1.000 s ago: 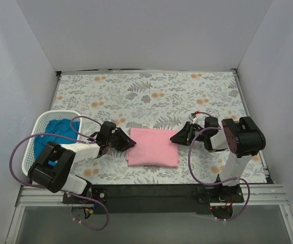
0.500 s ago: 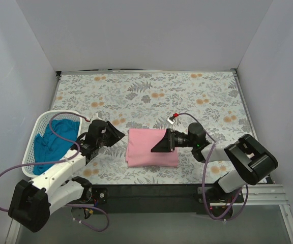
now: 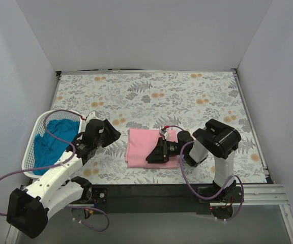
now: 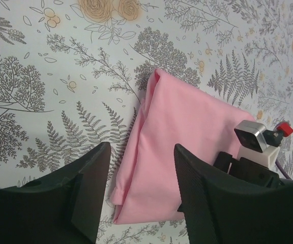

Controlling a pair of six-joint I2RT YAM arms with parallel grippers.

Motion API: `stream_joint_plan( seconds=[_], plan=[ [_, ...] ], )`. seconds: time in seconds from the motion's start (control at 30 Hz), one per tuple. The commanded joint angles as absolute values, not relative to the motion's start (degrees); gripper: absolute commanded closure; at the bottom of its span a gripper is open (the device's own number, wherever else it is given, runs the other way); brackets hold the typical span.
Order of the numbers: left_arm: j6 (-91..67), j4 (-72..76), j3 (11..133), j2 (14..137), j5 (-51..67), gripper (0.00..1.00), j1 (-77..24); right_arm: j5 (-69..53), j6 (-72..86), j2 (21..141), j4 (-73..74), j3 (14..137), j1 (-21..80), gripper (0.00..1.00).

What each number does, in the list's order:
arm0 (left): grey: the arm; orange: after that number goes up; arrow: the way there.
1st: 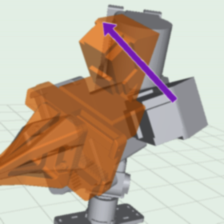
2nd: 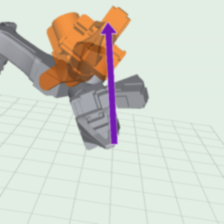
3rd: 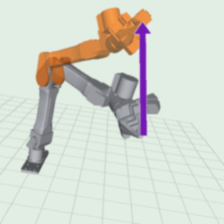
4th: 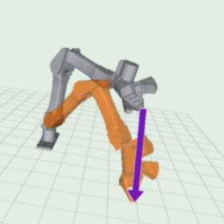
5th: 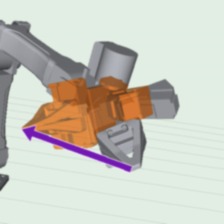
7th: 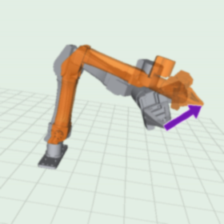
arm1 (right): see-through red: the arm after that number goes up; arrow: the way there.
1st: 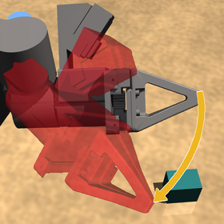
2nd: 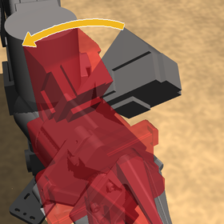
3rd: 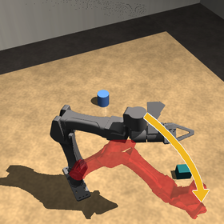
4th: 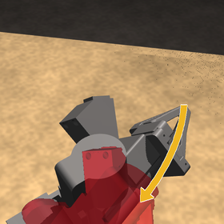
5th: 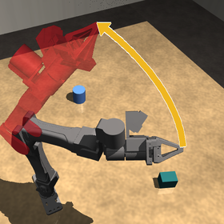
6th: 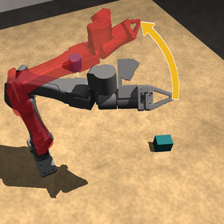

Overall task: Fold and stack the t-shirts
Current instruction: Fold the tshirt

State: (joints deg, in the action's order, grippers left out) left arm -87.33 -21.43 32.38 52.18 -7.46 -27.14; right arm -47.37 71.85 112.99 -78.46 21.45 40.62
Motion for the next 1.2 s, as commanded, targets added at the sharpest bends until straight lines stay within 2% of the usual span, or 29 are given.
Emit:
stream_joint_plan(
  seconds=[0.0, 0.1, 0.23, 0.33, 0.4, 0.5, 0.73, 0.97, 1.17],
  plan=[
    [-83.5, -22.7, 35.9, 52.2, -9.9, 0.47, -27.1, -45.0, 67.2, 106.3, -74.9, 20.5, 40.3, 0.42],
    [-79.9, -22.7, 39.4, 54.6, -11.5, 0.39, -27.1, -43.2, 61.3, 96.3, -63.1, 22.7, 39.0, 0.42],
    [-74.4, -21.9, 44.3, 57.3, -14.8, 0.27, -27.1, -36.9, 43.9, 84.4, -29.7, 28.5, 36.7, 0.42],
    [-69.6, -20.0, 47.5, 59.5, -17.6, 0.25, -27.1, -27.8, 32.9, 77.3, -7.4, 34.3, 35.1, 0.42],
    [-68.0, -18.6, 48.9, 60.7, -18.6, 0.21, -27.1, -17.4, 25.9, 73.8, 8.3, 39.2, 34.7, 0.41],
    [-66.8, -18.5, 49.2, 63.5, -18.2, 0.20, -27.1, -7.7, 21.6, 70.8, 20.2, 42.4, 34.1, 0.41],
    [-67.1, -18.5, 45.6, 63.7, -14.1, 0.20, -27.1, -7.8, 21.5, 67.4, 25.3, 41.1, 33.1, 0.43],
    [-66.2, -19.1, 44.4, 62.8, -12.5, 0.20, -27.1, -9.2, 22.6, 72.4, 23.1, 39.8, 33.1, 0.46],
    [-66.4, -20.0, 45.1, 65.5, -9.0, 0.23, -27.1, -12.8, 22.9, 77.2, 19.8, 39.4, 33.1, 0.53]
  ],
)
